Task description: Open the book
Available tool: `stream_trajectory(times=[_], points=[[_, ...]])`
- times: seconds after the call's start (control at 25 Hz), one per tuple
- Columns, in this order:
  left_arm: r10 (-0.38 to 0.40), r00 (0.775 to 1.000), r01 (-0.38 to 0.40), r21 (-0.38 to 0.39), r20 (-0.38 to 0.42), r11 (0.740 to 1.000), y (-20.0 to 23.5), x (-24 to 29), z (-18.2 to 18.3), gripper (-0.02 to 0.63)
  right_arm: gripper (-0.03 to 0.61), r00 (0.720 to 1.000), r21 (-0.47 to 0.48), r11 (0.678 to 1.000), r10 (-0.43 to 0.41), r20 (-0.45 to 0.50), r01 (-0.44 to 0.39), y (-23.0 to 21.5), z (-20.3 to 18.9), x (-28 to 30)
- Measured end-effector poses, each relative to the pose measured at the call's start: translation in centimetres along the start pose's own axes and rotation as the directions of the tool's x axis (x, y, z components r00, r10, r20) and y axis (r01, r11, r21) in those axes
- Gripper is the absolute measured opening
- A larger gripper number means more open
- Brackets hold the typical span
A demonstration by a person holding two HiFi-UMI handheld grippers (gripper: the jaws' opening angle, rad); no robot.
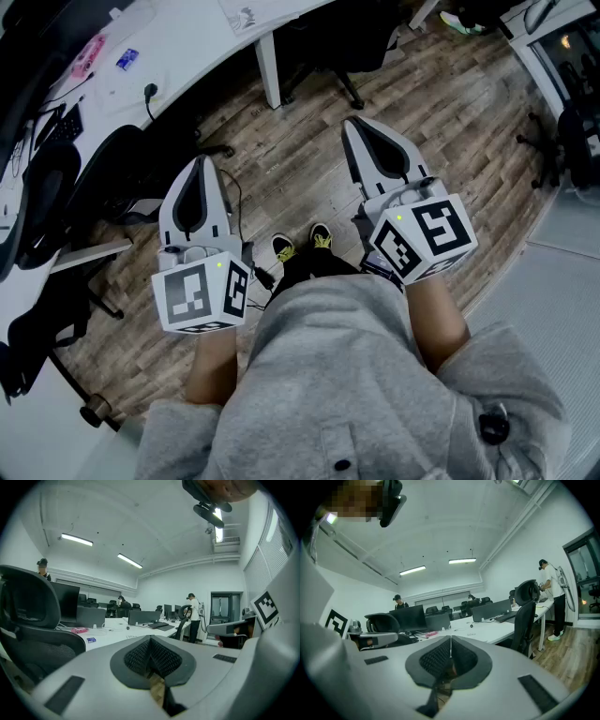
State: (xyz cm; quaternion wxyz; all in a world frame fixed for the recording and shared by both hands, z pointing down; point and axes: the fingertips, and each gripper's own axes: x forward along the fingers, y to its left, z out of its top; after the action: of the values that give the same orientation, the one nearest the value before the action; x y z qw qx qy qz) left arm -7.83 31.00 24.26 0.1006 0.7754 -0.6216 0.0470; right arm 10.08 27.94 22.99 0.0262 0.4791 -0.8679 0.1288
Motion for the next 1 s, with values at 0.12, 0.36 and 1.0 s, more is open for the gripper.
stream_trajectory(times=[0.12, 0.36, 1.0], points=[[-0.011, 1.0, 0.011, 0.002, 0.008, 1.0, -0.2, 0.0, 0.5, 0.005, 0.028, 1.0, 0.001, 1.0, 0.019, 0.013, -0.019, 0.4, 0.2, 0.2], [-0.003, 1.0, 0.002, 0.006, 0.015, 1.0, 0.3, -0.9, 0.7, 0.005, 0.028, 0.999, 0.003, 0.999, 0.036, 0.03, -0.036, 1.5, 0.6, -0.3], [-0.023, 0.994, 0.021, 0.013, 0.108, 1.0, 4.1, -4.3, 3.6, 0.005, 0.026, 0.999, -0.004, 0.999, 0.033, 0.038, -0.033, 5.9, 0.9, 1.2]])
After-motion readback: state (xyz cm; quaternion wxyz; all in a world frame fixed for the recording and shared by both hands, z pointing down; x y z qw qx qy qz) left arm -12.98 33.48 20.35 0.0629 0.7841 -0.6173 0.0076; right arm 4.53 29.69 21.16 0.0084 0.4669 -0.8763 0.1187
